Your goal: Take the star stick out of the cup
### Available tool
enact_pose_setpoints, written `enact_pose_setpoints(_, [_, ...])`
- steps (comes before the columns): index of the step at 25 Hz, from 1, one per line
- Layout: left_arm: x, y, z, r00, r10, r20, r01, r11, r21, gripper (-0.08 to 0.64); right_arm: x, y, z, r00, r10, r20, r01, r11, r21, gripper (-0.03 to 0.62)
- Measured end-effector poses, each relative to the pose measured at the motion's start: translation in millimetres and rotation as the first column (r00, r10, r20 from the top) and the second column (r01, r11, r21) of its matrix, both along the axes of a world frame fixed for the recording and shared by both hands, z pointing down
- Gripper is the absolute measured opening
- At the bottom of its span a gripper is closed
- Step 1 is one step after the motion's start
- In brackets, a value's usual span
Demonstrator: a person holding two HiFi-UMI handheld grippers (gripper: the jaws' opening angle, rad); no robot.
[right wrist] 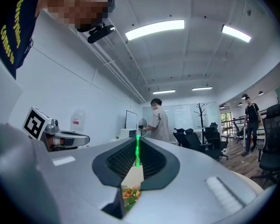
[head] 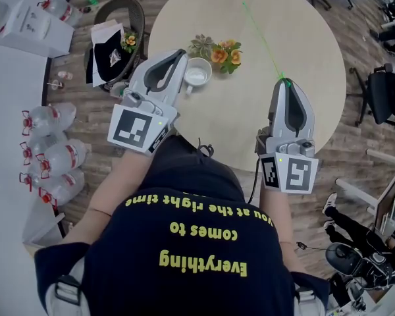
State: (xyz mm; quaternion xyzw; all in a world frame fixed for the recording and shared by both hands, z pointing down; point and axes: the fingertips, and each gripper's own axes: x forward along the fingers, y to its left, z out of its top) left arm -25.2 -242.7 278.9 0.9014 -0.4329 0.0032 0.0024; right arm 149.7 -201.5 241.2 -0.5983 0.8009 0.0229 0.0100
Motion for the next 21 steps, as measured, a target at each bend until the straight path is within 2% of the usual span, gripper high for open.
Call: enact_pose_setpoints(21, [-3,-3,11,1.0,-0.005,0.004,0.005,1.0,-0.018,0.0,-4,-3,-2,1.0,0.0,-0.02,0.0,1.0,0.019,0.029])
